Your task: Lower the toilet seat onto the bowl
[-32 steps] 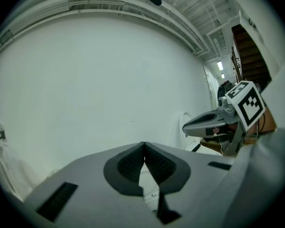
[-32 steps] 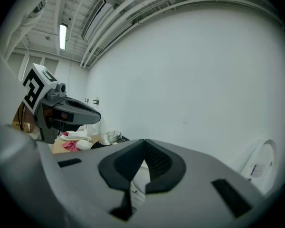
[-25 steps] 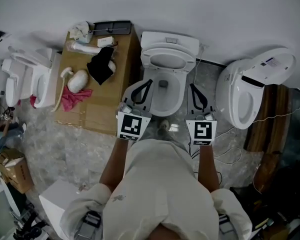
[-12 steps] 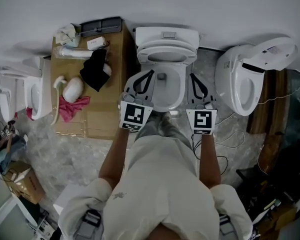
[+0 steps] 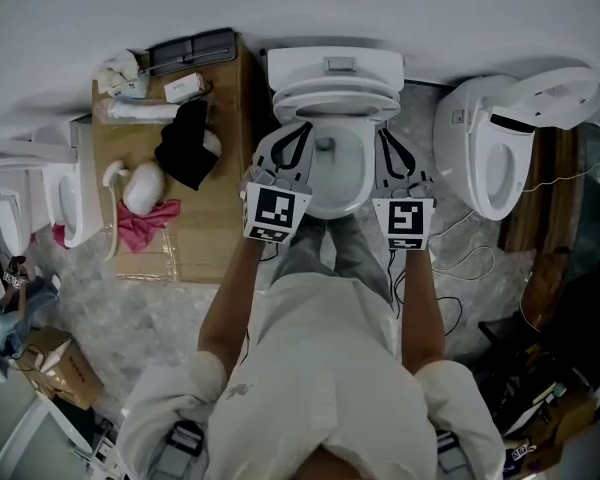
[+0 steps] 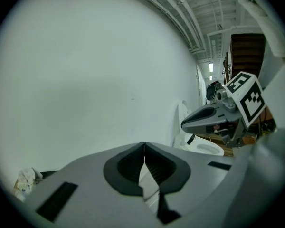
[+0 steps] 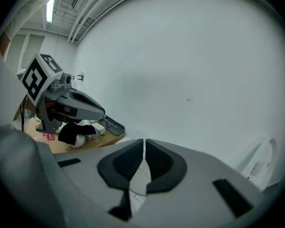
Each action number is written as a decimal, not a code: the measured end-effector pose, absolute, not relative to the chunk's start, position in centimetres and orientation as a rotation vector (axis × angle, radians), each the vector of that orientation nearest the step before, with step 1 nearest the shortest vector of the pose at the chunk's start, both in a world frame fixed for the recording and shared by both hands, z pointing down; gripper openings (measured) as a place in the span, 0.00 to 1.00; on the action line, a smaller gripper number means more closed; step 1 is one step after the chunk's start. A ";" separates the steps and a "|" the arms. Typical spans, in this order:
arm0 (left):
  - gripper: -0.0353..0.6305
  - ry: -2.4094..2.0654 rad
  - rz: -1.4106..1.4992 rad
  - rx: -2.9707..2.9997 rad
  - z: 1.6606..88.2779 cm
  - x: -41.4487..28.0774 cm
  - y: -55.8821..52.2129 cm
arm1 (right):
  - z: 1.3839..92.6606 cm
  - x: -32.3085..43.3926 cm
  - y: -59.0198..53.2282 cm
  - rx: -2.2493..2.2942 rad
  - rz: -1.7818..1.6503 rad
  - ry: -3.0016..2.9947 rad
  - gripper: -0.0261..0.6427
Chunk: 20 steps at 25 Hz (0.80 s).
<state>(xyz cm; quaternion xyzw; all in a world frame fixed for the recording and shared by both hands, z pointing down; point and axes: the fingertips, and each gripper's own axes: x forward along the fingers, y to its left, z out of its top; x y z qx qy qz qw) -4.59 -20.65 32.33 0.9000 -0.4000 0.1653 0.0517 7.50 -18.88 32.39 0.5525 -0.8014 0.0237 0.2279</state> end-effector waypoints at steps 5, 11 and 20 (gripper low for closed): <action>0.08 -1.203 0.549 2.728 34.4 -4.0 -21.9 | 34.0 7.8 -20.5 1.483 0.067 -2.206 0.08; 0.08 -1.217 0.598 2.701 36.3 -3.1 -23.2 | 36.6 8.4 -22.5 1.400 0.072 -2.203 0.10; 0.09 -1.241 0.691 2.639 39.6 -2.3 -24.9 | 41.0 9.4 -24.4 1.268 0.086 -2.182 0.14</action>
